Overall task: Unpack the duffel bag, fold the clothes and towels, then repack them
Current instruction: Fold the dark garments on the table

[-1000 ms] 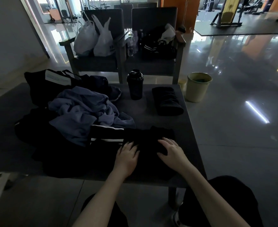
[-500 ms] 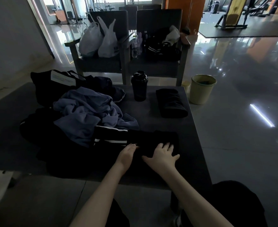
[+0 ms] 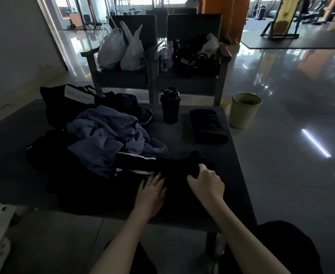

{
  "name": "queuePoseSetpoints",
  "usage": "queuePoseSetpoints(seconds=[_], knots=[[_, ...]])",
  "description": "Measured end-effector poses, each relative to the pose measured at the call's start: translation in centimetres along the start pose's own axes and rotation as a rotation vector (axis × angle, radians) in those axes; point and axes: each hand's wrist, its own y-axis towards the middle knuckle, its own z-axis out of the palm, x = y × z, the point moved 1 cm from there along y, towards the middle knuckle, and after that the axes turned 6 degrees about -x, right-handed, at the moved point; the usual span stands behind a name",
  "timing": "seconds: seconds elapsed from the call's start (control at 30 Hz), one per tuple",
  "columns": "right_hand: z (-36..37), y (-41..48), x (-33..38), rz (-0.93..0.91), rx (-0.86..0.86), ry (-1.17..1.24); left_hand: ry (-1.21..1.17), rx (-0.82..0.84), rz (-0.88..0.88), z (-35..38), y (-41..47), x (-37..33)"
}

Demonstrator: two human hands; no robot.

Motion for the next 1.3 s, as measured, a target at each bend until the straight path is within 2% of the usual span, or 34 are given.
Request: queuePoseSetpoints(seconds=[0.13, 0.23, 0.33, 0.47, 0.57, 0.7, 0.77, 0.83, 0.9, 1.07, 1.3], knots=[[1.4, 0.0, -0.3, -0.02, 0.265, 0.183, -0.096, 0.056, -0.005, -0.3, 0.3, 0.2], [3.2, -0.3, -1.5, -0.112, 0.35, 0.059, -0.25, 0.064, -0.083, -0.6, 0.8, 0.2], [3.4, -0.2, -2.3, -0.183, 0.271, -0.02, -0.292, 0.097, -0.134, -0.9, 1.0, -0.3], [2.5, 1.7, -3.1, -0.157, 0.052, -0.022, -0.136, 0.151, -0.089, -0.8, 0.6, -0.9], [2.7, 2.6, -4.0, 0.061, 0.054, 0.072, -0.099, 0.162, -0.072, -0.6, 0.4, -1.0], [2.7, 2.9, -4.2, 0.318, 0.102, 0.462, -0.061, 0.178, -0.036, -0.6, 0.4, -0.9], [2.3, 3.4, -4.5, 0.485, 0.174, 0.648, -0.037, 0.175, -0.019, -0.7, 0.4, -0.9], [2.6, 3.8, -5.5, 0.566, 0.257, 0.664, -0.025, 0.18, 0.0, -0.7, 0.3, -1.1], [2.5, 3.7, -6.2, 0.552, 0.261, 0.613, -0.028, 0.188, 0.025, -0.7, 0.2, -1.4], [0.7, 3.4, -7.5, 0.492, 0.137, 0.607, -0.067, 0.186, 0.073, -1.2, 0.3, -2.1], [-3.3, 4.2, -8.9, 0.431, -0.004, 0.5, 0.133, 0.121, 0.042, -1.2, -0.1, -1.2]])
